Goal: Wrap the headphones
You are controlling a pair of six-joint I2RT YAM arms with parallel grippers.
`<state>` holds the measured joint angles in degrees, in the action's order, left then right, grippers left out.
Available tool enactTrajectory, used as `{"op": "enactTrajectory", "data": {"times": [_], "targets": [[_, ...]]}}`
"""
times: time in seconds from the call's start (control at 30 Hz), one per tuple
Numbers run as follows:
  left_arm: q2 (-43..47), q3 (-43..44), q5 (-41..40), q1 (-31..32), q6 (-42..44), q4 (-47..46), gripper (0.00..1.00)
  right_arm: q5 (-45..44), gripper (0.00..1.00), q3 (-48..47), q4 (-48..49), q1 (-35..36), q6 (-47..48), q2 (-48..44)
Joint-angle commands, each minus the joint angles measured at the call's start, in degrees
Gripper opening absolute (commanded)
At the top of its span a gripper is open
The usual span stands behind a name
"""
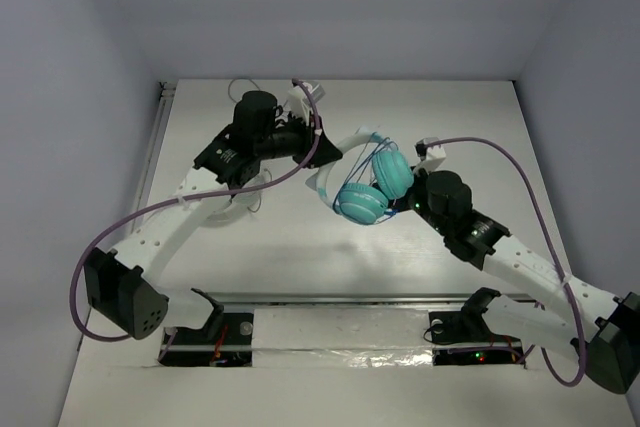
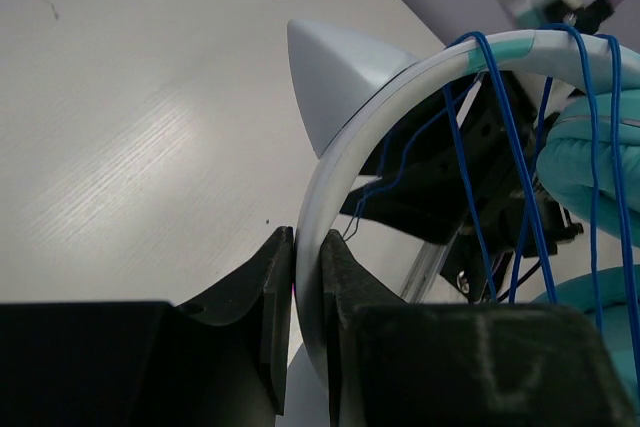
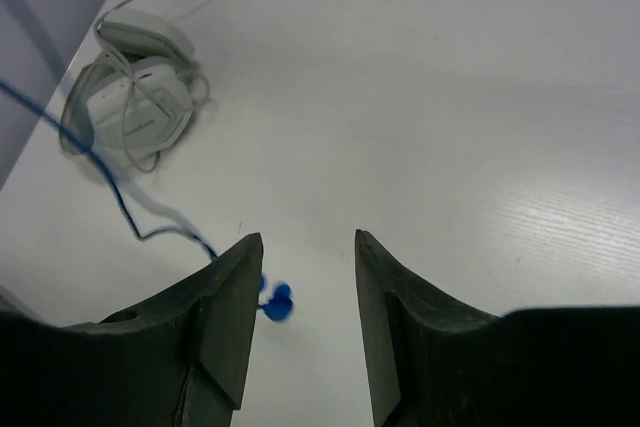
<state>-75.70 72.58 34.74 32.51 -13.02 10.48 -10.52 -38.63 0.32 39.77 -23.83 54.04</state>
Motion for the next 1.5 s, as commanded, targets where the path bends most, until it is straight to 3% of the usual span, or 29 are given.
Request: {"op": "enactTrajectory", "data": {"times": [0.0,0.17,0.3,0.43,0.67,0.8,1.0,1.23,1.47], "targets": [[-0.58,5.9,0.24,-0.95,-3.42,-4.24,0.0,2.44,0.48,2.59,7.94,-0.22,-3.23,-2.62],[-2.34,9.95,-3.01,-0.96,-3.16,-2.13,0.0,1.82,0.49,6.55,11.01,-0.22,-3.15,-5.7],[-2.96,11.27,-4.59,-0.96,-3.51,-1.69,0.0,1.21,0.64,8.74,14.79,-0.22,-2.8,-7.19],[-3.05,11.45,-5.3,-0.96,-3.68,-1.95,0.0,-2.56,0.66,9.28,17.52,-0.22,-2.09,-5.89],[-2.79,11.71,-8.9,-0.96,-2.54,-0.38,0.0,-7.32,0.63,6.29,16.38,-0.75,1.33,-2.01],[-2.79,11.89,-9.08,-0.96,-2.19,-0.29,0.0,-3.03,0.63,5.24,18.05,-0.75,1.07,3.07],[-2.7,11.45,-9.95,-0.96,-1.66,0.59,0.0,6.29,0.64,4.53,24.72,-0.75,1.86,8.89],[-1.56,9.78,-8.64,-0.96,-2.01,0.24,0.0,5.43,0.64,4.36,35.69,-0.75,4.58,12.48],[-1.2,11.27,-7.14,-0.96,-2.8,-0.02,0.0,4.81,0.5,2.6,38.53,-4.61,7.22,17.59]]}}
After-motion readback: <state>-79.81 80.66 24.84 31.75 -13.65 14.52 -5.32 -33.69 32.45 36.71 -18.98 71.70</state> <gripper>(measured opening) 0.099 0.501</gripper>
